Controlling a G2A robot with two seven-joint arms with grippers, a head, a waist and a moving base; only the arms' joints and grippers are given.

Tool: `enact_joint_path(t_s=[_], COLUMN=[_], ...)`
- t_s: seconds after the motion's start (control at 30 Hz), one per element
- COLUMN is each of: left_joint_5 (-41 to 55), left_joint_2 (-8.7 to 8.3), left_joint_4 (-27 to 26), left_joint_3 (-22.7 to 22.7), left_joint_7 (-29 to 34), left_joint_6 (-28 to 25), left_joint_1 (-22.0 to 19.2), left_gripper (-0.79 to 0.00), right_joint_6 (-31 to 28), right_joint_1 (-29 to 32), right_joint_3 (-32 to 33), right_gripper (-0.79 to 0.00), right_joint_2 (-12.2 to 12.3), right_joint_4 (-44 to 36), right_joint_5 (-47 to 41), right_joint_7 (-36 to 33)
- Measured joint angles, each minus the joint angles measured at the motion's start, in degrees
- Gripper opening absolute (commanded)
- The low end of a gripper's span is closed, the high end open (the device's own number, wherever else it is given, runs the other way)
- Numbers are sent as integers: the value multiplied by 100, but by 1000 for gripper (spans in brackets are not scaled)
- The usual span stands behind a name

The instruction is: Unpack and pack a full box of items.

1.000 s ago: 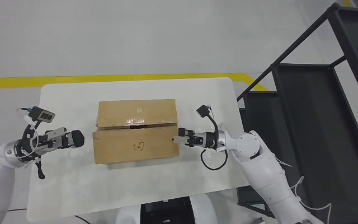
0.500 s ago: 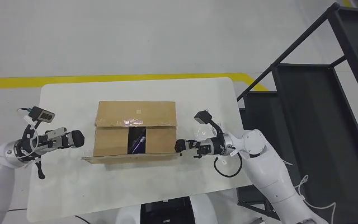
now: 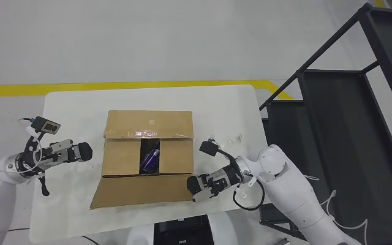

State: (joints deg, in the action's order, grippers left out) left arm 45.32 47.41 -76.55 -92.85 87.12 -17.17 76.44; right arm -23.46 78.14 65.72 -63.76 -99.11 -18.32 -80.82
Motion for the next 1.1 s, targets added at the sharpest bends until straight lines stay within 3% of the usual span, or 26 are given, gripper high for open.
enact_joint_path(t_s=[0.5, 1.1], left_joint_5=[0, -36], left_joint_2=[0, 7], left_joint_4=[0, -75], left_joint_3=[0, 26], left_joint_7=[0, -88], left_joint_6=[0, 12], left_joint_1=[0, 23], left_gripper=[0, 0], right_joint_6=[174, 51], right_joint_1=[-192, 125], right_joint_3=[-696, -571], right_gripper=[0, 0], right_joint_2=[-44, 113], right_joint_4=[446, -136], right_joint_5=[1677, 1164], right_joint_7=[1311, 1168])
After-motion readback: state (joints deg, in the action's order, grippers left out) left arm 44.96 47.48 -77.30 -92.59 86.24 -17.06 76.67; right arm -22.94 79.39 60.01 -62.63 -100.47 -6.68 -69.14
